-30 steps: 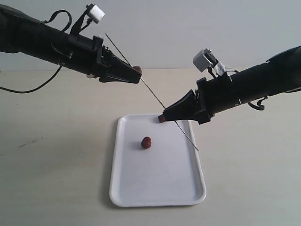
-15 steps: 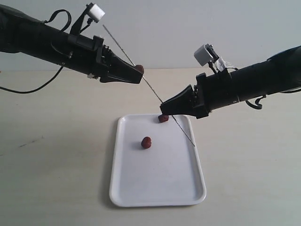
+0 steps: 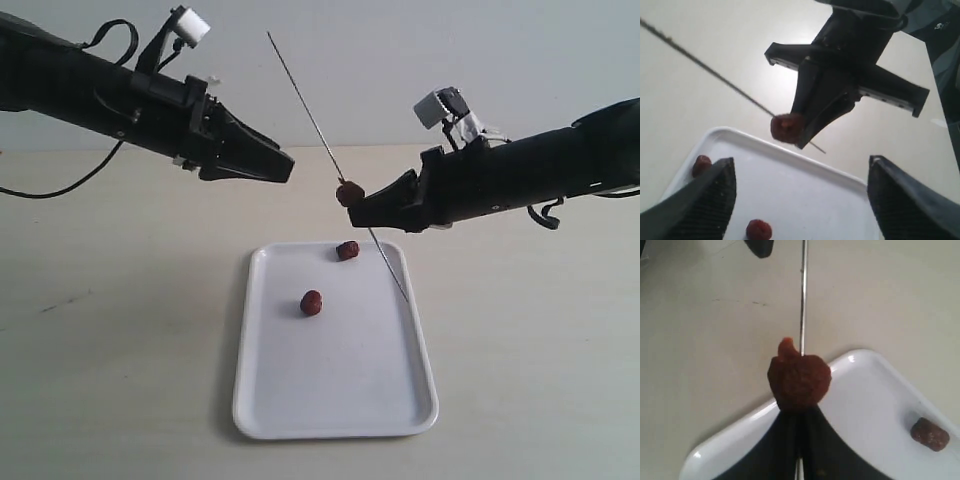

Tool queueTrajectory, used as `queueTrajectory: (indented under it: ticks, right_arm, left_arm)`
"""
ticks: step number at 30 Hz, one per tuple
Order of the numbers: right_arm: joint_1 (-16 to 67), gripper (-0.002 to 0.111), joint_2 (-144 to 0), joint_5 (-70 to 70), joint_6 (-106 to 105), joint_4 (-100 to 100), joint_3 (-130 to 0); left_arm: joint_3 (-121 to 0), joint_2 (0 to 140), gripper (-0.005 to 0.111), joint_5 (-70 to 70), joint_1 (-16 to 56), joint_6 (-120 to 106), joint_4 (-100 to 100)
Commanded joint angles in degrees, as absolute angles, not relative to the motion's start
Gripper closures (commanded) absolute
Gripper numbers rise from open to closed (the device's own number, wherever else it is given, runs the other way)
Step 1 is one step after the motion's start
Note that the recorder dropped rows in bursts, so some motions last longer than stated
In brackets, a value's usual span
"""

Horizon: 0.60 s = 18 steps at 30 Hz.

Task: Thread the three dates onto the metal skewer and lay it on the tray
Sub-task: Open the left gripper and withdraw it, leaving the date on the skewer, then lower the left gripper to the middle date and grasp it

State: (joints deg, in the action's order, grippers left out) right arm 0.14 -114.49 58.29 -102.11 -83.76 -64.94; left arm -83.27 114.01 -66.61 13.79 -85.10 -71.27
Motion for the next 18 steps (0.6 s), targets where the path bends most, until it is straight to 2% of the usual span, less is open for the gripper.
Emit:
queueTrajectory:
  ticks: [1,4,7,11,14,18]
  right_arm:
    - [-0.7,0.108,-112.2,50.9,-94.2,-83.1,-64.9]
    - [-1.3,0.108,-109.0,40.7,-82.1,-73.5,-64.9]
    - [-1.4,0.108,-106.3,35.9,-67.2,-59.1,-64.9]
    - [-1.4,0.108,-103.2,35.0,-51.7,-41.7,-64.9]
    - [-1.4,0.108,-101.9,35.4,-45.2,-34.4,-64.9]
    - [-1.4,0.108,-101.4,35.6,-43.3,-32.7,-64.9]
  left_arm:
    - [-83.4,113.8,0.041,-65.1,13.6,-85.1,-65.3]
    - [-83.4,113.8,0.045,-61.7,15.5,-84.2,-60.8]
    - [-83.4,113.8,0.042,-54.9,19.4,-81.5,-56.4]
    - [-83.4,114.0,0.036,-43.3,26.6,-73.6,-45.2]
    - [-83.4,114.4,0.037,-36.8,31.8,-59.3,-34.0]
    - [-84.2,115.8,0.037,-35.9,36.0,-40.7,-19.3]
